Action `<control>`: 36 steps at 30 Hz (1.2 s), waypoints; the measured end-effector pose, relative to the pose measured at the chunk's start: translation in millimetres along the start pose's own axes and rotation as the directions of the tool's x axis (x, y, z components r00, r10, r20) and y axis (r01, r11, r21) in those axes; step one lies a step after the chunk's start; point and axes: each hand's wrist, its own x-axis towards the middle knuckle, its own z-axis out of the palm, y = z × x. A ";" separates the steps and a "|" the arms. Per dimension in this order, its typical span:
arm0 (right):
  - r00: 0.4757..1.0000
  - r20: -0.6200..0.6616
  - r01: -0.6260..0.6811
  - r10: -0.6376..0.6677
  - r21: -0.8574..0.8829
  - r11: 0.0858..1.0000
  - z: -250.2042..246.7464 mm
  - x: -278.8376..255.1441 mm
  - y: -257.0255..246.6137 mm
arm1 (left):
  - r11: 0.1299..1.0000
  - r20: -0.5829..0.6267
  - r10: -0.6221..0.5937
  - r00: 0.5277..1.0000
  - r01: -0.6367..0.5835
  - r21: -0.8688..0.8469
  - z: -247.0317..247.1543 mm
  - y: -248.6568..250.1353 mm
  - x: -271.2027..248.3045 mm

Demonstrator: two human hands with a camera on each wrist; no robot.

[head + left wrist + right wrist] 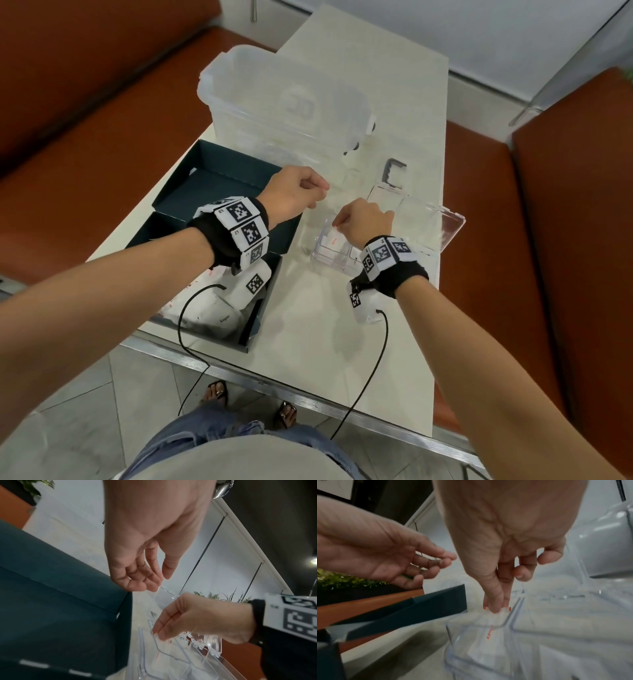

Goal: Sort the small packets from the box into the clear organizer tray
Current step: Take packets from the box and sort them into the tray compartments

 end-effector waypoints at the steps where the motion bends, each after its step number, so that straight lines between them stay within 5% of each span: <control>1: 1.000 0.014 -0.003 0.003 -0.022 1.000 5.0 1.0 -0.9 | 1.000 0.001 0.001 1.000 -0.001 -0.004 -0.5 -0.1 -0.4; 11: 0.996 0.061 0.085 -0.068 -0.323 0.943 30.5 3.0 4.7 | 0.999 0.021 -0.027 0.999 0.028 -0.046 0.4 -4.0 -1.8; 18: 0.997 0.050 0.074 -0.060 -0.339 0.938 33.1 -1.0 -2.5 | 0.995 0.031 -0.049 0.998 0.052 -0.082 2.6 -0.1 -5.1; 23: 0.993 -0.007 0.113 -0.115 -0.149 0.982 4.0 -15.2 6.1 | 0.995 0.036 -0.055 0.998 0.057 -0.079 5.7 7.6 -6.7; 29: 0.996 -0.083 0.040 -0.024 0.207 0.978 -61.7 -36.3 57.2 | 0.997 0.064 -0.023 0.998 0.028 -0.069 17.6 23.6 -11.1; 31: 0.999 -0.051 0.018 -0.007 0.220 0.975 -67.1 -39.7 72.9 | 0.998 0.079 -0.011 0.997 0.016 -0.064 25.8 28.6 -14.2; 36: 0.965 0.254 -0.044 0.069 -0.105 0.994 -37.2 -36.4 77.5 | 0.999 0.135 -0.003 0.991 0.007 -0.035 49.2 34.0 -25.1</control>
